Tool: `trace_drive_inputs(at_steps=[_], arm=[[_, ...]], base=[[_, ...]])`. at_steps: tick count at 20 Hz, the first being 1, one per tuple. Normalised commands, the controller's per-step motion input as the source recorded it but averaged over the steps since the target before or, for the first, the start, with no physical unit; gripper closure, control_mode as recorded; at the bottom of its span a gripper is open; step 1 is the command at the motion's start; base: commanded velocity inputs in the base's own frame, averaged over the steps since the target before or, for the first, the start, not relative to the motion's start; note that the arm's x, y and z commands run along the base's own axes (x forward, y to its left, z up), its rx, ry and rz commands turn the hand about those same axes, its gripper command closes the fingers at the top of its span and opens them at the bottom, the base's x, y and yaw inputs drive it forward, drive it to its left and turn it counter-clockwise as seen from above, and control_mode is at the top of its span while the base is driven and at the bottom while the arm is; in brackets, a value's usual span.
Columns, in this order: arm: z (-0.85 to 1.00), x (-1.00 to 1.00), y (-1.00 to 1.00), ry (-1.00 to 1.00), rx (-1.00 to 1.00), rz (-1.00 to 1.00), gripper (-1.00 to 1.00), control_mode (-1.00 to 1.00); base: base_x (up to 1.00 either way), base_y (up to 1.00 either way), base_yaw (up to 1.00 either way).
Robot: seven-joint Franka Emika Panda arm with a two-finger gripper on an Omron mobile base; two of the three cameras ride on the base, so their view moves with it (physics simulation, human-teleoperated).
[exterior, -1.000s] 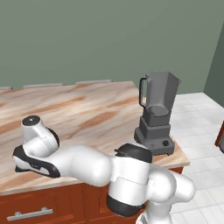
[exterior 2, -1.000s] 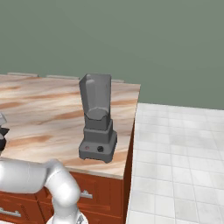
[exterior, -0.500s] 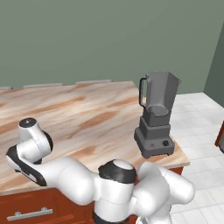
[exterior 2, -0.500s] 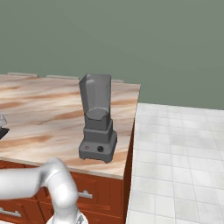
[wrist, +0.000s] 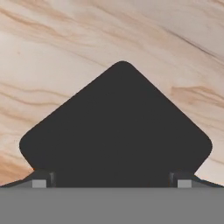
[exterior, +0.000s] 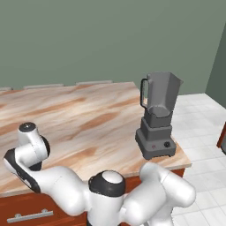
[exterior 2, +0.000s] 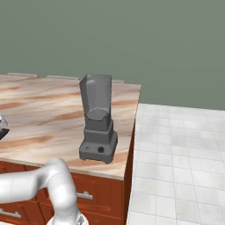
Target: Close the lid blender by securely placing the lid on top.
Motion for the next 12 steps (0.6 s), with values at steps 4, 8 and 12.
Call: trace_drive_inputs(at_steps=[4,8,12], arm=[[-0.16,0.37,0.09,0.0,0.0,0.0,-1.0,-1.0],[-0.34,0.32,0.21,0.01,0.0,0.0,-1.0,-1.0],[-0.91,0.11,0.32,0.12,-0.01,0.0,1.0,-1.0]], base=[[0.0,0.0,0.0],[0.0,0.0,0.0],[0.0,0.0,0.0]])
